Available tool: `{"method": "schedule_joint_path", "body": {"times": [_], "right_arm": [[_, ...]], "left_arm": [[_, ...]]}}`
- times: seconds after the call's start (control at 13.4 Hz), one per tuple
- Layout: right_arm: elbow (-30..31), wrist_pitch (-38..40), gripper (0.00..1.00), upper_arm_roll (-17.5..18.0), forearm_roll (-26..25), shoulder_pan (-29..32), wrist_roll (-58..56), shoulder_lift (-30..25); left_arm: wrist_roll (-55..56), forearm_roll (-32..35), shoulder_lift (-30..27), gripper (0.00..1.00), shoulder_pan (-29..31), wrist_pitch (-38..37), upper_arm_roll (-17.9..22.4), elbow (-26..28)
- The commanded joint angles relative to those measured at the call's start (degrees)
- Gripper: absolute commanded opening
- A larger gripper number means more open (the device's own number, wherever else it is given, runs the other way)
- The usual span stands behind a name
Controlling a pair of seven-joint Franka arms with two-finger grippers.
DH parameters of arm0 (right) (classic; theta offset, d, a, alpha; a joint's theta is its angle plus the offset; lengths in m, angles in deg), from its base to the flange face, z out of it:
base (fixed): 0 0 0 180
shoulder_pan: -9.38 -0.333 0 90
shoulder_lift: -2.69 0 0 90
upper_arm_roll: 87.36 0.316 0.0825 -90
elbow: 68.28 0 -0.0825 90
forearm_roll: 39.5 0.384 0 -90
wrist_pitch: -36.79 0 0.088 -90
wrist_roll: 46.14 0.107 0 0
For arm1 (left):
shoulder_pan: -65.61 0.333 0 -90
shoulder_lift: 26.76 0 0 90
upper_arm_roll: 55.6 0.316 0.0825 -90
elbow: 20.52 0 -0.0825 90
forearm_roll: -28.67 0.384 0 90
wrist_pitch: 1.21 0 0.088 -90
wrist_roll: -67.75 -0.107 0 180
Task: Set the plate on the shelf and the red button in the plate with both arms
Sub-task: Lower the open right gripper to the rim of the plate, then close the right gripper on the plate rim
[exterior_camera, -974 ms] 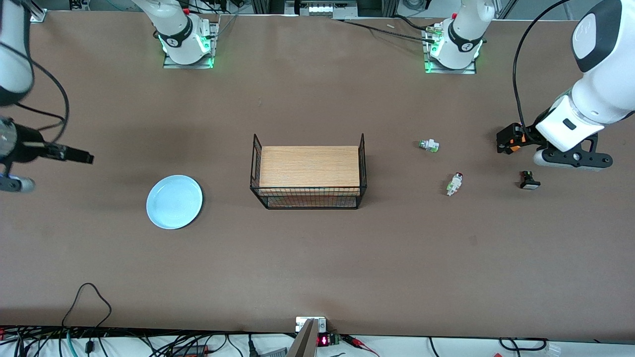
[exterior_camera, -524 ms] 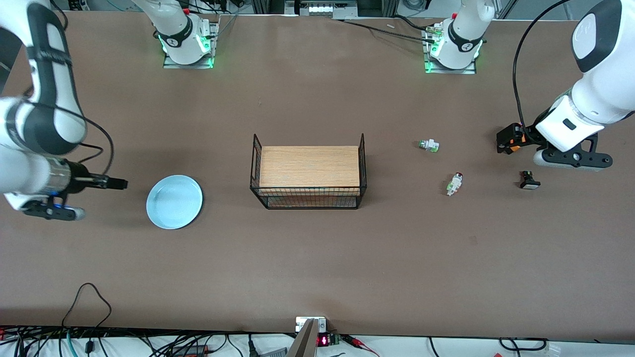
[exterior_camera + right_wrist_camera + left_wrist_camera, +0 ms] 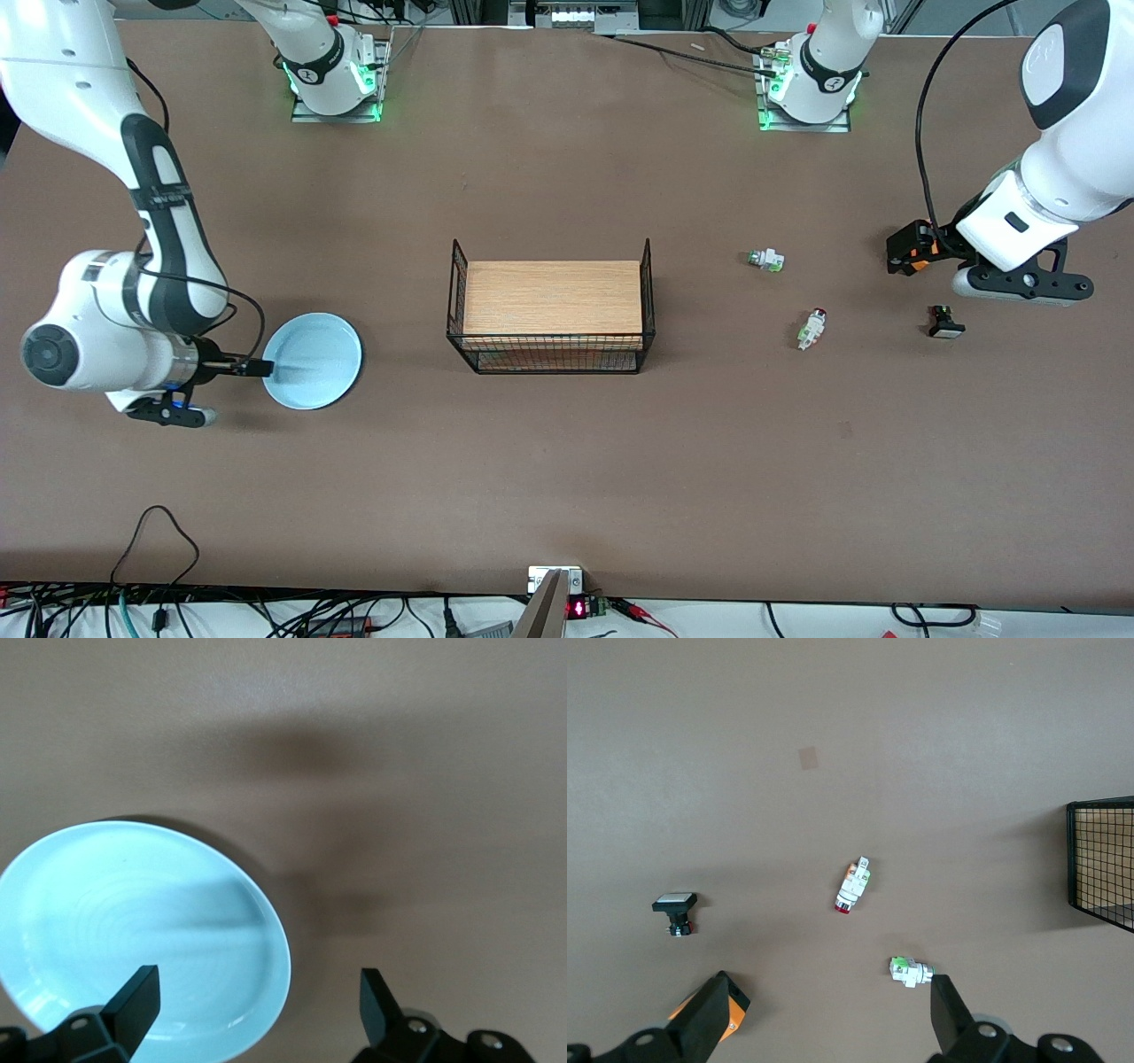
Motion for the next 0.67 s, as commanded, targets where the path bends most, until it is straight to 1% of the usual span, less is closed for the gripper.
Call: {"method": "schedule_joint_path", "body": {"times": [0.0,0.07,0.3,0.45,0.6], "right_arm": [[0.3,-0.6,1.00,0.4,0.9,0.0,0.3,0.3],[0.3,-0.6,1.00,0.4,1.6,0.0,0.4,0.7],[0.4,-0.7,1.00,0.3,10.0,0.5,0.2,1.1],[0.4,-1.2,1.00,0.3,10.6,0.5,0.2,1.2],[0.5,-4.3,1.00,0.3,9.9,0.5,-2.0,2.2]], "left_arm": [[0.0,-0.7,1.1,1.00,-0.2,-0.7,0.0,-1.6],[0.0,-0.7,1.2,1.00,-0.2,-0.7,0.1,-1.9],[0.0,-0.7,1.3,1.00,-0.2,-0.9,0.1,-2.1],[0.0,-0.7,1.3,1.00,-0.2,-0.8,0.1,-2.2],[0.0,-0.7,1.5,1.00,-0.2,-0.8,0.1,-2.2]]}}
